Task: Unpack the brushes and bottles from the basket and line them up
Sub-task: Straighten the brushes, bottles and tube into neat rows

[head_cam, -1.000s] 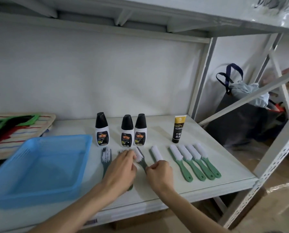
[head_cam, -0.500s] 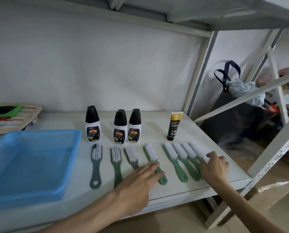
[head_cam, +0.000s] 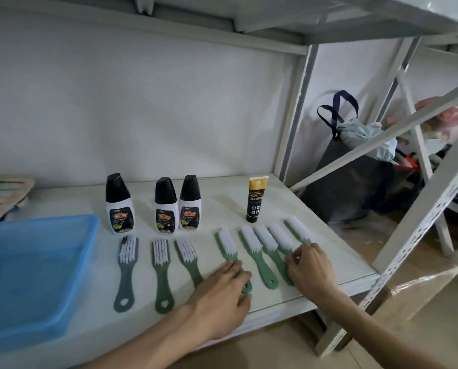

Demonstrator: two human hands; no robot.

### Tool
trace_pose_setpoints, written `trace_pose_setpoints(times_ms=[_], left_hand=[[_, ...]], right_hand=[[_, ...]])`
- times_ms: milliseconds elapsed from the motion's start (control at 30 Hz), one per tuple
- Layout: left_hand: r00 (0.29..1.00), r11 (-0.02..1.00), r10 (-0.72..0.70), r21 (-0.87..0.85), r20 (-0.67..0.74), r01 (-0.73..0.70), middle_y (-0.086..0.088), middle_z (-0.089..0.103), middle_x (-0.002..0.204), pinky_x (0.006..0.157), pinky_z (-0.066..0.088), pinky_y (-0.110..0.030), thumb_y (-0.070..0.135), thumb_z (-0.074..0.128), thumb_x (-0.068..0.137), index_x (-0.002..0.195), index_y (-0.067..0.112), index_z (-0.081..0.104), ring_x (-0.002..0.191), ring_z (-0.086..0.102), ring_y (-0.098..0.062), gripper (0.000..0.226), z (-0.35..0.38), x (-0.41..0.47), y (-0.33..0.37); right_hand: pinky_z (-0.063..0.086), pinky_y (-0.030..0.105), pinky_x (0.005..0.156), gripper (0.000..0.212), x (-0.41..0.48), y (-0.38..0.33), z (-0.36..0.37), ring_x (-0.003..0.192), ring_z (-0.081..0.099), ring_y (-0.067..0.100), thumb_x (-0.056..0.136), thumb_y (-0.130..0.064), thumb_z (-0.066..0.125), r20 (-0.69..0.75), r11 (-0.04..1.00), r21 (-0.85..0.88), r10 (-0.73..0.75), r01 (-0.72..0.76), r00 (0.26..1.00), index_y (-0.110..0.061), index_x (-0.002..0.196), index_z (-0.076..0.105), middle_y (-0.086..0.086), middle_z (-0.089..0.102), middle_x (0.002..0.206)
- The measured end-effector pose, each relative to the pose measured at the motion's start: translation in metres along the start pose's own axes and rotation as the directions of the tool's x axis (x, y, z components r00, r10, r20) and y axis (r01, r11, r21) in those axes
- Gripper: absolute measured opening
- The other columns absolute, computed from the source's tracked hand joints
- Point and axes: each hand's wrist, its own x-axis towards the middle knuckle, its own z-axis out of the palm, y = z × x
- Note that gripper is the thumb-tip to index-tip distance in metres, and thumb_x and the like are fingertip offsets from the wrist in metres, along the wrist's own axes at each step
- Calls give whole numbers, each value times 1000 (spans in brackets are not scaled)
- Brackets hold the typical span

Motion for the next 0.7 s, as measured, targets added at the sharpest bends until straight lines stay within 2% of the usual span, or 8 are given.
trace_pose_setpoints(times_ms=[67, 167, 367, 567, 700], left_hand=[[1000, 1000, -10, 24, -4, 10, -8, 10, 165, 113, -7, -19, 34, 33, 103, 153, 15, 25, 152, 6, -18, 54, 1, 2, 3], [999, 999, -33, 36, -5, 33, -11, 10, 164, 115, -5, -21, 32, 33, 104, 152, 11, 24, 152, 6, -20, 54, 2, 6, 9], [999, 996, -53, 76, -3, 53, -13, 11, 164, 122, 1, -29, 32, 31, 104, 152, 10, 23, 152, 7, -23, 54, 9, 11, 12], [1000, 994, -11, 109, -5, 11, -11, 9, 164, 122, 0, -35, 33, 27, 104, 155, 28, 15, 151, 4, -29, 52, 14, 7, 8], [1000, 987, 0, 158, 2, 0, -12, 4, 165, 120, -3, -36, 33, 23, 105, 156, 32, 12, 151, -1, -32, 52, 16, 7, 9]], right_hand=[[43, 31, 72, 18, 2, 1, 4, 82, 54, 27, 89, -24, 54, -1, 1000, 13, 24, -24, 1000, -8, 87, 61, 12, 59, 103], [43, 34, 73, 17, 10, 1, 2, 87, 56, 31, 87, -21, 54, -19, 996, 63, 58, -56, 998, -6, 89, 62, 13, 58, 101], [45, 34, 71, 13, 16, 2, 1, 81, 53, 24, 89, -21, 55, -10, 995, 100, 5, -4, 1000, -10, 88, 61, 9, 57, 97], [45, 32, 74, 11, 10, 4, 5, 85, 54, 22, 90, -22, 57, -34, 989, 141, -45, 49, 998, -12, 91, 63, 6, 57, 99], [46, 32, 77, 16, 6, 6, 7, 88, 54, 24, 91, -27, 59, -30, 988, 135, -73, 77, 997, -12, 93, 64, 7, 58, 104]])
